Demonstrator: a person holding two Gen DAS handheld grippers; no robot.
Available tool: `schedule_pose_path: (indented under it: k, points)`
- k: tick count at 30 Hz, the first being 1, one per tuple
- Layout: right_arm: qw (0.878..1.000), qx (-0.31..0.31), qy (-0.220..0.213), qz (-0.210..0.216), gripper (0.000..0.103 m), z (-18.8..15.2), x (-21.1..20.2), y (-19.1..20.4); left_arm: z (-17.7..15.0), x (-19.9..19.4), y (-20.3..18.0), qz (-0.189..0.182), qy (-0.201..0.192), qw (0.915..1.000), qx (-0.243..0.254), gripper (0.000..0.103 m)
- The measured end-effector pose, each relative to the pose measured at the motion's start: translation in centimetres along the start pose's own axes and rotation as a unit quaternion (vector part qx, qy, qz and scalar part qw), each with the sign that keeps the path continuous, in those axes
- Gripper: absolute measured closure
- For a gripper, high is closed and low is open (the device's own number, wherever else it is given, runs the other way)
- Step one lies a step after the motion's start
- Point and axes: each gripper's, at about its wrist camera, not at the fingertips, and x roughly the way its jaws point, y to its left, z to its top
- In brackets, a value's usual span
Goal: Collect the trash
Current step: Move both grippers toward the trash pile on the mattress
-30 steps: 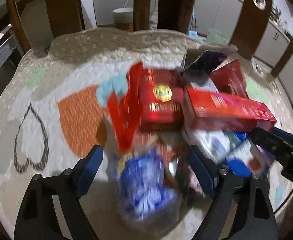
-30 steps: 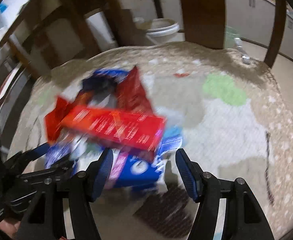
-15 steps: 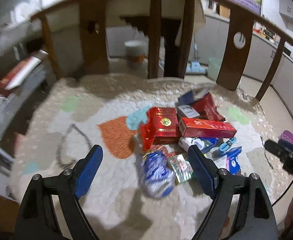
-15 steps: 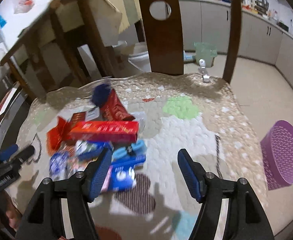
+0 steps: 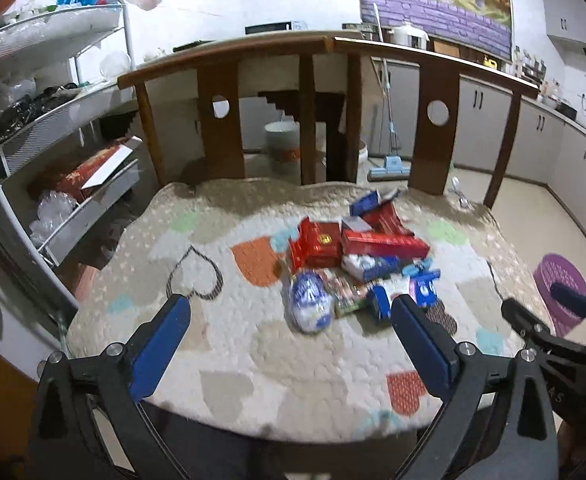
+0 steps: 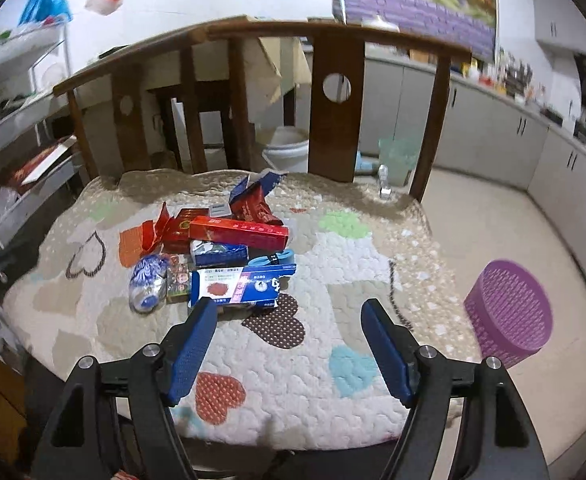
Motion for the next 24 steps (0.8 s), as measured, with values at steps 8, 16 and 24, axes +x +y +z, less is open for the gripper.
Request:
schedule_pose_path:
  k: [8, 16, 24]
  points:
    - [1.000, 0.008, -0.013, 0.004, 0.025, -0.5, -0.9, -0.2, -0.8, 0.6, 0.3, -0.004, 0.027, 0.9994, -0.022, 0.003]
    - [0.999, 0.039, 0.005, 0.015, 0.024, -1.2, -0.4, -1.2, -1.1, 1.1, 0.0, -0.011, 0.043, 0.9989, -0.018, 0.003]
    - [0.999, 0.016, 0.024, 0.016, 0.022, -1.6, 0.2, -0.4, -1.2, 1.6, -0.3, -0.012, 0.056, 0.9983, -0.010, 0.003]
